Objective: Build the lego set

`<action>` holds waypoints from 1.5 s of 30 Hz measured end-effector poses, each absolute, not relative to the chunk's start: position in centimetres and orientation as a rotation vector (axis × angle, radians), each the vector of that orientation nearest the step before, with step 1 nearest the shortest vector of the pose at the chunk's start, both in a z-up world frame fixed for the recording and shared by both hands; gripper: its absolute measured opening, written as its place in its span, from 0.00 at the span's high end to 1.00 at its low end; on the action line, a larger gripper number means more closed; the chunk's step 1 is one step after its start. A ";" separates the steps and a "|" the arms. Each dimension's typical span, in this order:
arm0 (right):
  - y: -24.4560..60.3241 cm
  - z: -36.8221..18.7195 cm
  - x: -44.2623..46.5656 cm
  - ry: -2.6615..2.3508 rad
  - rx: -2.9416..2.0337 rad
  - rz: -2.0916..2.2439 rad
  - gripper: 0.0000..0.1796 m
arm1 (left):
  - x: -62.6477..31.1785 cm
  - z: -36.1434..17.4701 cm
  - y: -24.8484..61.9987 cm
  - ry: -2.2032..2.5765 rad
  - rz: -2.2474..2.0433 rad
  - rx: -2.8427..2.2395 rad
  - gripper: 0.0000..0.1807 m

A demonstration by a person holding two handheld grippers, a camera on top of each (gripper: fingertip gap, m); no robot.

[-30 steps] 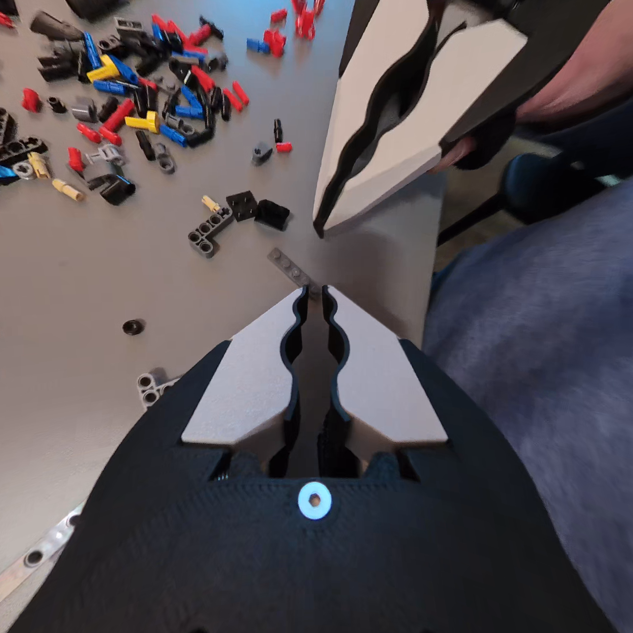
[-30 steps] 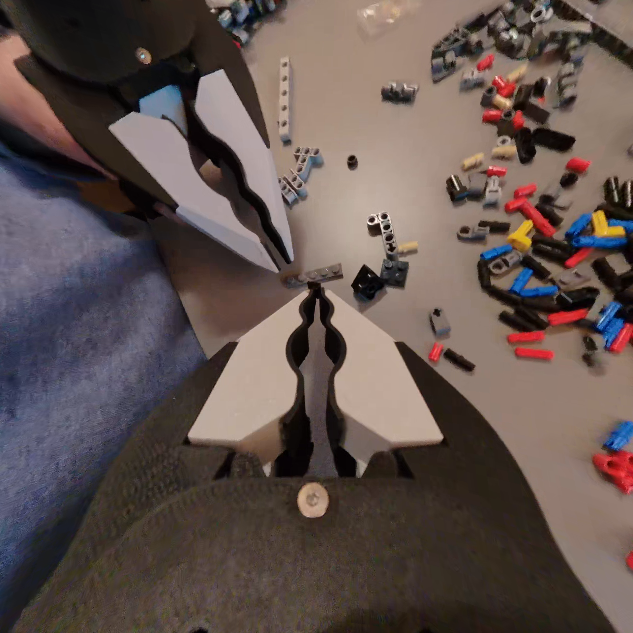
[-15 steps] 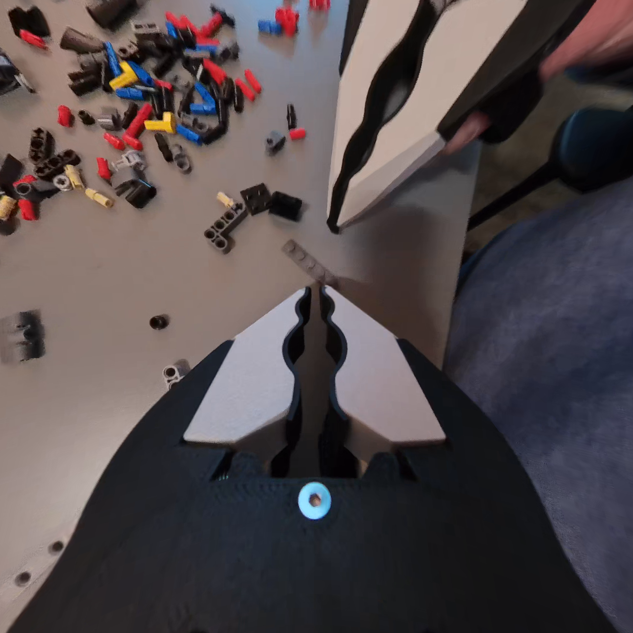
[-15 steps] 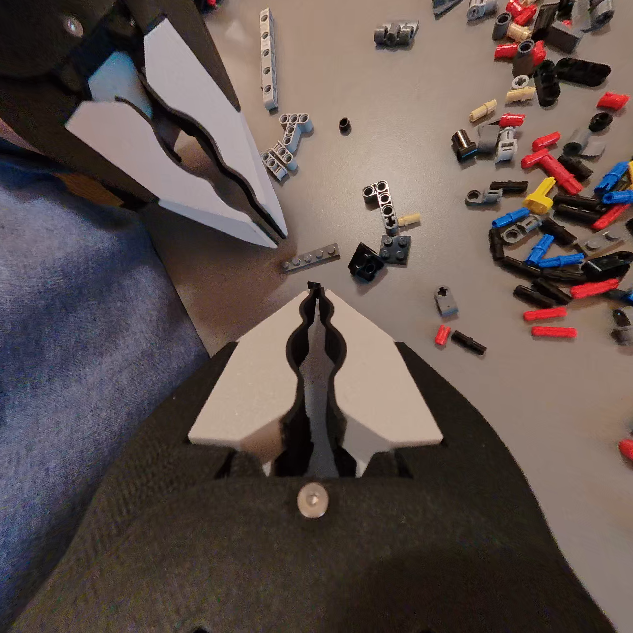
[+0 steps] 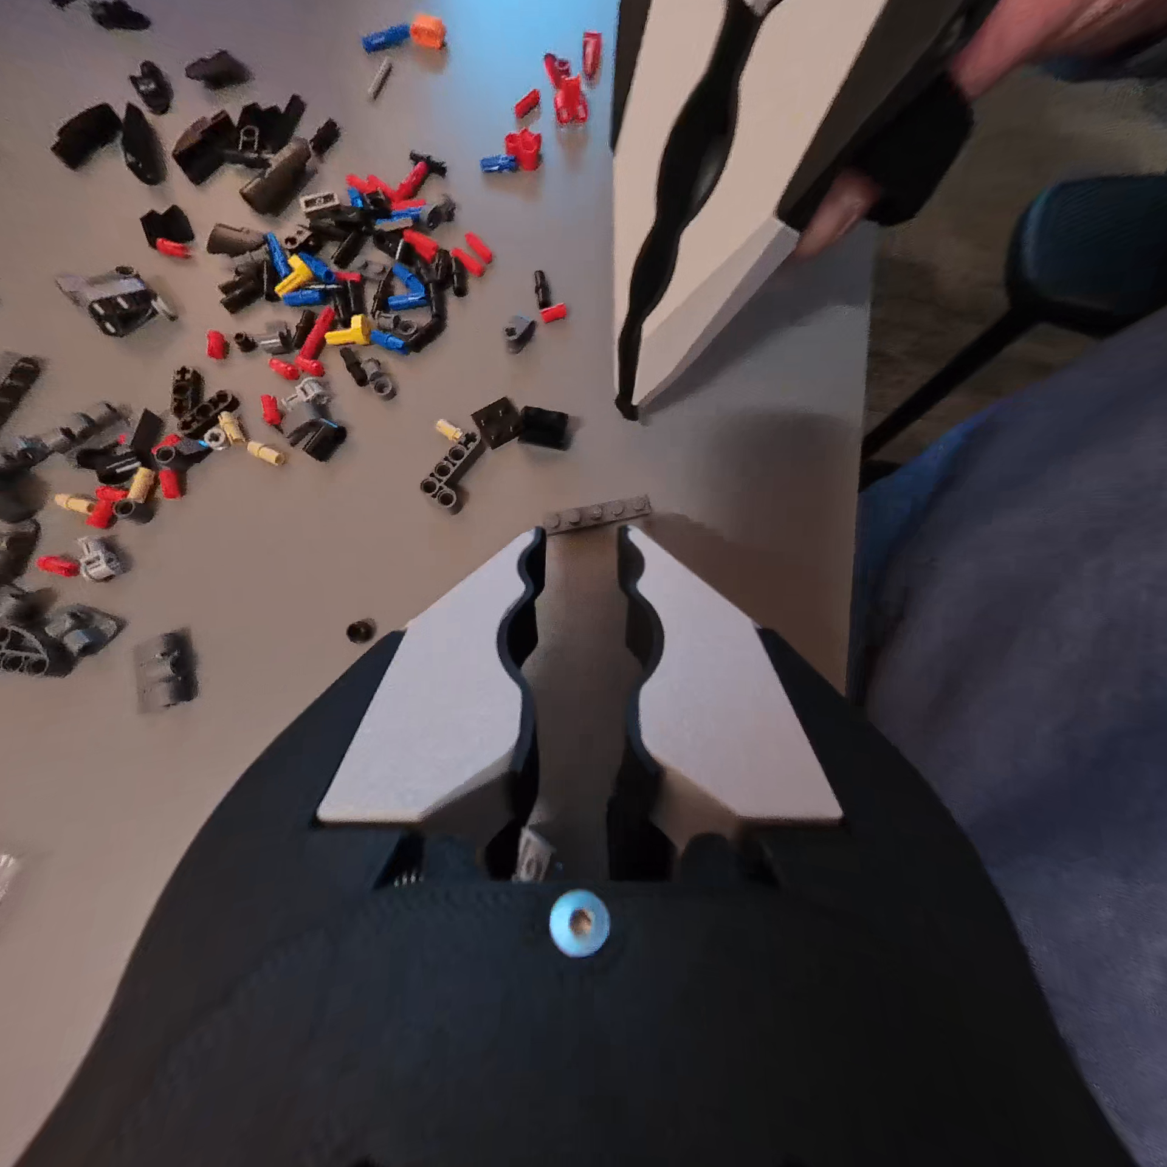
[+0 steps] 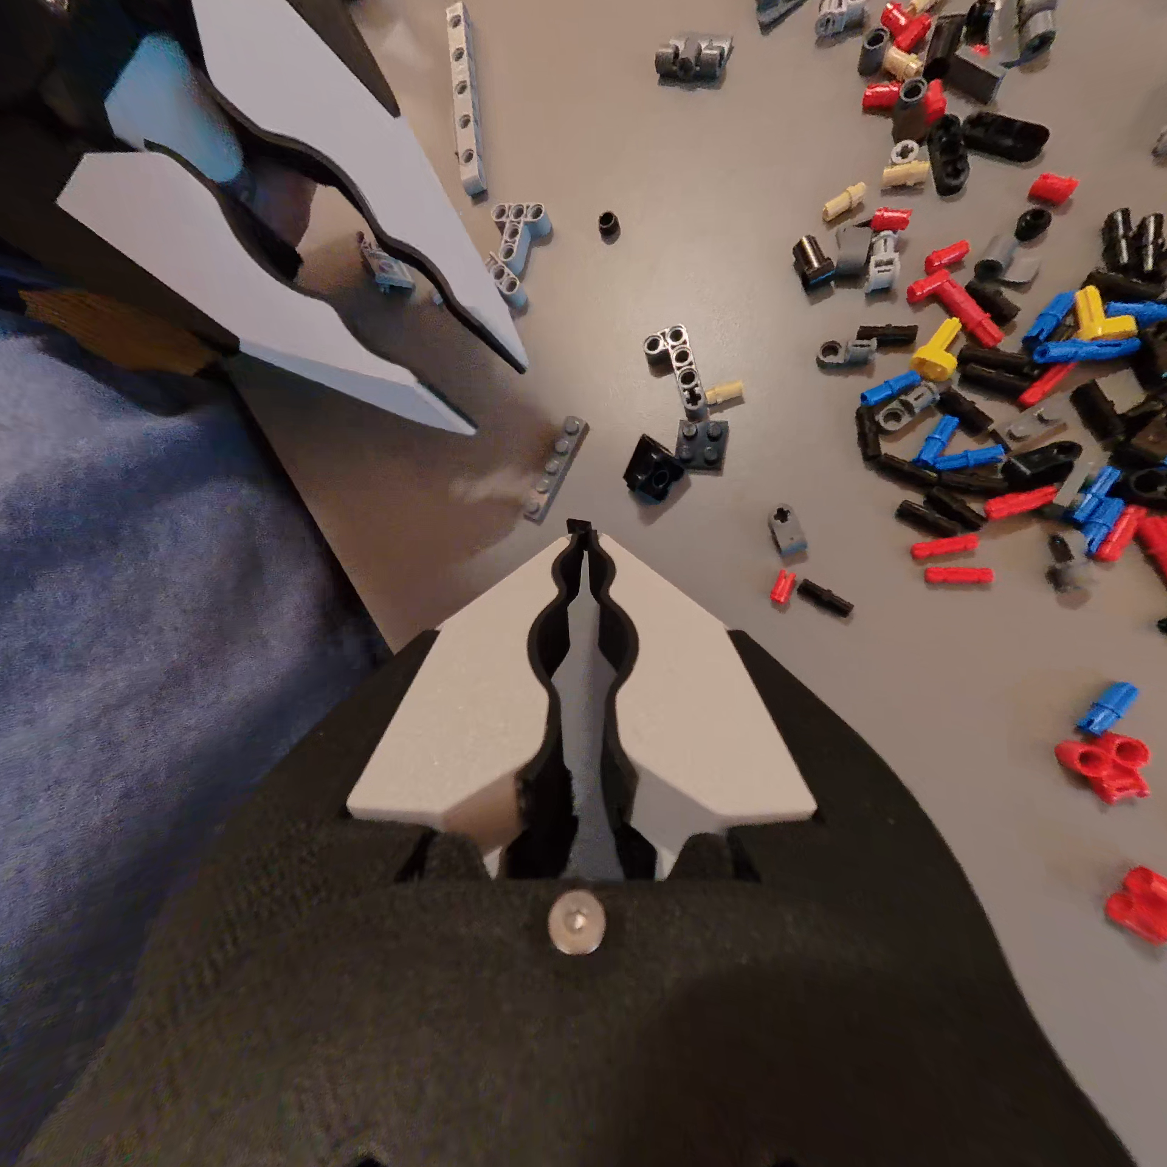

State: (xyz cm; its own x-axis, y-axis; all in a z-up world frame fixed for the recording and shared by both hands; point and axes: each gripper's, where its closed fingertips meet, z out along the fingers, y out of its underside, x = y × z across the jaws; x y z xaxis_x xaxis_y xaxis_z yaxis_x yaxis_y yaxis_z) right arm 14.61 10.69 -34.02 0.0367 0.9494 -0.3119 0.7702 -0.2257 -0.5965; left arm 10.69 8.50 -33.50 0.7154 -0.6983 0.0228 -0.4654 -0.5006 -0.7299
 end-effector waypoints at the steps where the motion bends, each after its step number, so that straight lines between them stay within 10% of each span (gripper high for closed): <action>1: 10.6 -33.8 14.4 -1.771 -2.049 0.973 1.00 | 10.3 -33.5 8.7 0.902 -0.369 -2.183 0.88; 45: 11.0 -34.7 12.9 -2.111 -2.266 0.702 1.00 | 11.5 -34.4 10.3 1.102 -0.268 -2.080 1.00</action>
State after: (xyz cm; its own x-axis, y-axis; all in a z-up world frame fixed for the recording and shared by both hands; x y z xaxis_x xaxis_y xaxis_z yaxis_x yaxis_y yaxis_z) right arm 12.88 10.96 -34.70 0.0186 0.9410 -0.3378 0.9558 -0.1159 -0.2702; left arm 11.45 10.31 -34.38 0.6068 -0.7797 -0.1544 -0.6217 -0.3446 -0.7034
